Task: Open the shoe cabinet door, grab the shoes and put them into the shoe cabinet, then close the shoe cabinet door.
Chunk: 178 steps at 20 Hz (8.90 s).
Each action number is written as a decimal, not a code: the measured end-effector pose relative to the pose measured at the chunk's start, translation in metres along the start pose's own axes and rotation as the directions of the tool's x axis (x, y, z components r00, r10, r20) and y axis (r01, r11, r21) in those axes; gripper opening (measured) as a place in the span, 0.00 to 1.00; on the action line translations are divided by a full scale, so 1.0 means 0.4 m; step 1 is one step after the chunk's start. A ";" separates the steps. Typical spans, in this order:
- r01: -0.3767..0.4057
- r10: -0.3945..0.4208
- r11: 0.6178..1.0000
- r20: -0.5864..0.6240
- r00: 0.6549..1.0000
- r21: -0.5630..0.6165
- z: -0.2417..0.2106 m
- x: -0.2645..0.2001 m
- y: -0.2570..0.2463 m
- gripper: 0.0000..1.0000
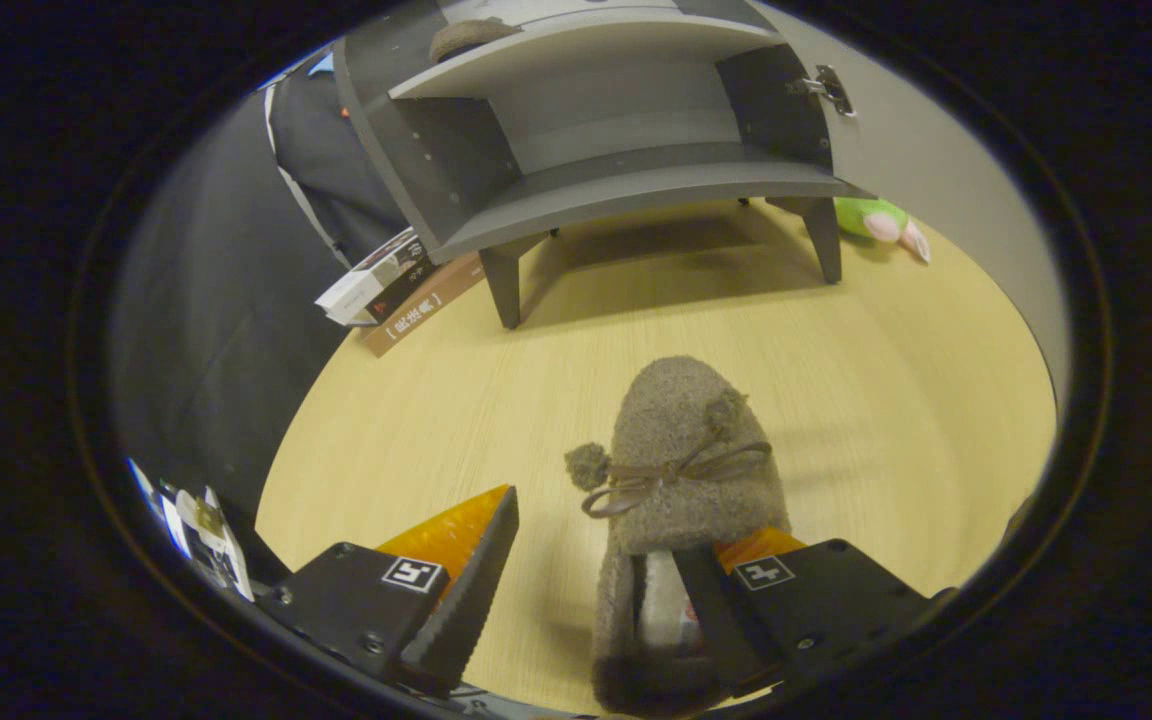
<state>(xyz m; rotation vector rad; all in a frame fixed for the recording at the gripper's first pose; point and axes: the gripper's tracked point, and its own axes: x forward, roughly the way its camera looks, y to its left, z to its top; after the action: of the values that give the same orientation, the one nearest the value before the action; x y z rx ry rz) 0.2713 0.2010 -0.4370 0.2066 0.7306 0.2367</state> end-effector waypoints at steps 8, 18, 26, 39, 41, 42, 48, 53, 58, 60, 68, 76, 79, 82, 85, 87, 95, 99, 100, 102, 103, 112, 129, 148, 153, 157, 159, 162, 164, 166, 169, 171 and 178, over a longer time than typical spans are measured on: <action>0.031 -0.032 0.999 -0.028 0.999 -0.032 0.002 0.028 -0.055 0.12; -0.019 0.022 0.999 0.068 0.997 -0.050 0.155 -0.220 0.009 0.07; 0.083 -0.018 0.983 0.355 0.935 -0.167 0.491 -0.520 0.081 0.07; 0.185 -0.048 0.967 0.583 0.811 -0.177 1.061 -0.519 0.144 0.07; 0.197 -0.067 0.968 0.593 0.803 -0.158 1.147 -0.471 0.139 0.07; 0.215 -0.078 0.963 0.595 0.800 -0.162 1.176 -0.447 0.129 0.07; 0.213 -0.090 0.964 0.551 0.829 -0.162 1.294 -0.253 0.105 0.07; 0.197 -0.126 0.975 0.465 0.876 -0.107 1.298 -0.132 0.061 0.07; 0.220 -0.188 0.974 0.360 0.914 -0.052 1.287 -0.078 0.016 0.08; 0.231 -0.207 0.972 0.307 0.929 -0.043 1.272 -0.054 0.005 0.09; 0.199 -0.170 0.978 0.315 0.934 -0.063 1.247 -0.106 0.055 0.38; 0.260 -0.107 0.943 0.551 0.828 -0.208 1.158 -0.390 0.165 1.00; 0.225 -0.072 0.953 0.569 0.819 -0.204 1.081 -0.483 0.205 1.00; 0.207 -0.045 0.958 0.607 0.793 -0.200 0.988 -0.603 0.229 1.00; 0.177 -0.014 0.964 0.625 0.781 -0.200 0.886 -0.716 0.242 1.00; 0.179 -0.005 0.962 0.640 0.769 -0.207 0.817 -0.799 0.231 1.00; 0.184 0.018 0.952 0.641 0.767 -0.246 0.529 -1.084 0.144 1.00; 0.207 -0.021 0.956 0.657 0.754 -0.207 0.420 -1.207 0.054 1.00; 0.228 -0.046 0.955 0.664 0.746 -0.191 0.403 -1.239 0.016 1.00; 0.263 -0.106 0.955 0.671 0.734 -0.137 0.375 -1.285 -0.048 1.00; 0.275 -0.130 0.955 0.673 0.728 -0.113 0.375 -1.305 -0.080 1.00; 0.288 -0.215 0.957 0.713 0.667 0.019 0.509 -1.401 -0.429 1.00; 0.062 0.077 0.977 0.613 0.787 -0.202 0.668 -1.233 -0.381 0.97; 0.042 0.099 0.975 0.600 0.794 -0.216 0.678 -1.026 0.087 0.96; 0.065 0.122 0.957 0.594 0.795 -0.283 0.746 -0.901 0.205 0.99; 0.084 0.074 0.969 0.601 0.796 -0.231 0.750 -0.873 0.218 0.99; 0.098 0.053 0.972 0.606 0.793 -0.213 0.734 -0.885 0.217 0.99; 0.125 0.034 0.970 0.623 0.782 -0.210 0.698 -0.934 0.209 0.99; 0.150 0.011 0.968 0.633 0.774 -0.200 0.675 -0.974 0.195 0.99; 0.168 -0.009 0.969 0.656 0.755 -0.180 0.650 -1.028 0.177 0.99; 0.187 -0.033 0.970 0.679 0.734 -0.155 0.604 -1.097 0.151 0.99; 0.215 -0.065 0.967 0.688 0.723 -0.134 0.568 -1.132 0.127 0.99; 0.225 -0.092 0.968 0.673 0.733 -0.113 0.430 -1.185 0.081 0.99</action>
<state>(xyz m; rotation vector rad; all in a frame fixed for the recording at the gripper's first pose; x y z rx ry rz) 0.0421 0.0795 -0.0036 0.0342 0.0003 0.0508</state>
